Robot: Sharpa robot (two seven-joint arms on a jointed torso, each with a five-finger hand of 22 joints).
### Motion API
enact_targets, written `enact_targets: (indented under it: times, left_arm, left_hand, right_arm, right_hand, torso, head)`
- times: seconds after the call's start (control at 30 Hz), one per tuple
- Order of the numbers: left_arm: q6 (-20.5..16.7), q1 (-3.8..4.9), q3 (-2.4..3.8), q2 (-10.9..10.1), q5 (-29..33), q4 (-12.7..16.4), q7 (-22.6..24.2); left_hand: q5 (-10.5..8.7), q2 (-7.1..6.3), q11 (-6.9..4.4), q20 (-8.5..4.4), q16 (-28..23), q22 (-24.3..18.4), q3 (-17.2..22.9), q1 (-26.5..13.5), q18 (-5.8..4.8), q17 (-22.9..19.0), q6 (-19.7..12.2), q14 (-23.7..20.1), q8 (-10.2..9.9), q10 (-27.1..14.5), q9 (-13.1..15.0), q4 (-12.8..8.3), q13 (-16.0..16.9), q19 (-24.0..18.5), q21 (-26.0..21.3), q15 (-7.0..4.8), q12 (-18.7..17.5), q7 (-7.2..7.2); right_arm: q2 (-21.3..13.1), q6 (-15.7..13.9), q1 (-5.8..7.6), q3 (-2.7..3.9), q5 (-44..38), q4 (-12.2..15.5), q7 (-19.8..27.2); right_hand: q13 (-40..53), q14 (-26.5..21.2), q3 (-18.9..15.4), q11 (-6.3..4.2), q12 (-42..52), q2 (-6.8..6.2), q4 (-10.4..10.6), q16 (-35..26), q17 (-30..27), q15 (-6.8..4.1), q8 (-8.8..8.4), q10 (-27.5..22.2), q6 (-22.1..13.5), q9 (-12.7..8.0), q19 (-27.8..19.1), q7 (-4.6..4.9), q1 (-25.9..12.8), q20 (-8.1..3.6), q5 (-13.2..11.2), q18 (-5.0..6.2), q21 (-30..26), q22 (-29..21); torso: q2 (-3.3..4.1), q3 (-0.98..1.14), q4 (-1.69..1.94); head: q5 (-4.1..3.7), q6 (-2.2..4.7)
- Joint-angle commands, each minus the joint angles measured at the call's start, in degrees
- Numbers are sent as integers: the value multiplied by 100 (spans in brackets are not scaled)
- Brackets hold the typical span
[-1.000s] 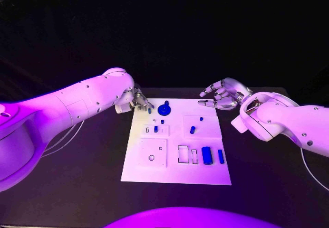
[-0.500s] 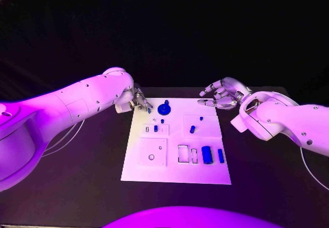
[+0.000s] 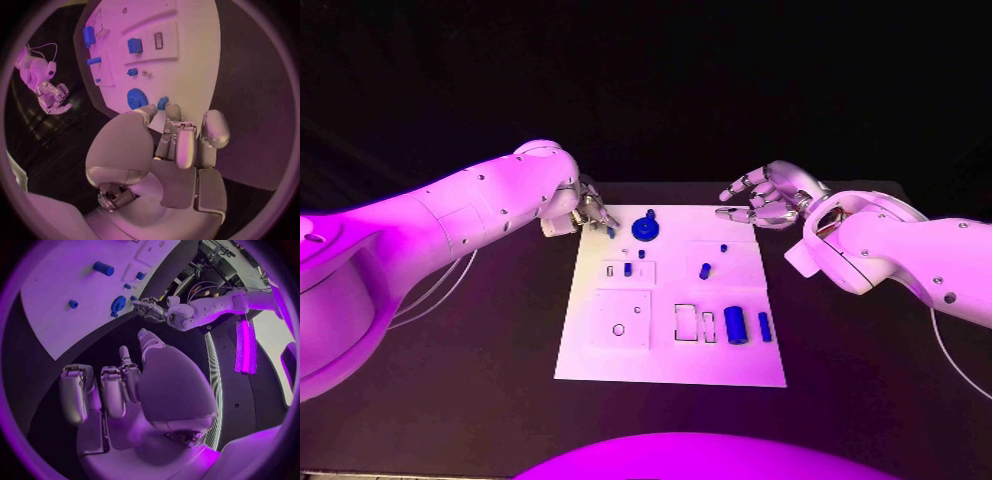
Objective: Assemble the parts on the task board
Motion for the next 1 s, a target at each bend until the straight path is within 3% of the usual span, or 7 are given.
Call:
enact_targets:
  times: [0.03, 0.17, 0.27, 0.4, 0.7, 0.87, 1.0]
  left_arm:
    - [115, 0, 0, 15, 75, 2, 86]
    - [119, 0, -2, 5, 76, 17, 92]
    - [103, 0, -3, -19, 77, 54, 97]
    - [33, -1, -3, -98, 77, 161, 106]
    - [-326, 3, 27, -523, 335, 721, 62]
    - [-498, 11, 44, -938, 518, 1332, -24]
    - [-634, 15, 49, -1229, 562, 1793, -74]
  left_hand:
    - [-17, 19, -17, -17, 22, 36, 97, 153, -34, 414, 29, 219, 43, 53, 12, -39, 1, 46, 49, -52, 24, -19]
    - [27, 26, -55, -67, 43, 97, 851, 749, -44, 451, -26, 237, 103, 96, 69, -483, -37, 81, 80, -101, -47, -42]
    - [22, -218, -19, -58, 68, 181, 1832, 524, -55, 498, -22, 258, 262, 245, 214, -753, -32, 117, 132, -60, -52, 21]
    - [40, -386, -46, -72, 105, 306, 2412, 294, -77, 573, 19, 291, 396, 361, 356, -1075, 38, 189, 206, -88, -3, -16]
    - [221, -586, -109, -121, 155, 575, 2862, -42, -129, 681, 155, 349, 489, 646, 472, -1332, 303, 381, 357, -149, 189, -77]
    - [623, -702, -155, -160, 170, 715, 2952, -235, -158, 719, 251, 368, 524, 812, 520, -1429, 466, 483, 432, -192, 295, -124]
    - [789, -743, -176, -177, 177, 804, 2970, -297, -177, 734, 294, 375, 538, 881, 541, -1470, 542, 547, 478, -211, 343, -145]
  right_arm:
    - [6, 21, -3, 2, -23, -1, 58]
    - [7, 20, -3, 2, -23, -3, 59]
    - [9, 20, -3, 2, -23, -5, 61]
    - [6, 20, -3, 2, -23, -7, 64]
    - [-22, 20, -3, 2, -23, -4, 67]
    - [-58, 14, -3, 1, -23, 7, 68]
    - [-83, 9, -3, 1, -23, 14, 70]
  right_hand:
    - [656, 494, -3, 1, -23, 7, 20, -19, 1082, 24, 34, -39, -16, -7, 293, -5, -40, 17, -3, 104, -16, 1191]
    - [656, 494, -3, 1, -23, 7, 20, -19, 1082, 24, 34, -39, -16, -7, 293, -5, -40, 17, -3, 104, -16, 1191]
    - [656, 494, -3, 1, -23, 7, 20, -19, 1082, 24, 34, -39, -16, -7, 293, -5, -40, 17, -3, 104, -16, 1191]
    - [659, 492, 3, -1, -19, 16, 15, -21, 1077, 23, 39, -35, -13, -7, 291, -7, -41, 17, -2, 105, -21, 1189]
    - [659, 492, 3, -1, -19, 16, 15, -21, 1077, 23, 39, -35, -13, -7, 291, -7, -41, 17, -2, 105, -21, 1189]
    - [652, 492, 5, -1, -26, 19, 14, -22, 1075, 22, 41, -41, -12, -7, 287, -8, -42, 16, -1, 107, -29, 1185]
    - [652, 492, 5, -1, -26, 19, 14, -22, 1075, 22, 41, -41, -12, -7, 287, -8, -42, 16, -1, 107, -29, 1185]
  torso:
    - [-3, -1, 0]
    - [-3, -3, -5]
    - [-3, -3, -6]
    - [-6, -3, 5]
    - [-22, 5, 19]
    - [-32, 11, 34]
    - [-46, 14, 51]
  head:
    - [4, -5]
    - [7, -15]
    - [6, -18]
    - [-1, -29]
    - [10, -39]
    - [18, -60]
    - [24, -72]
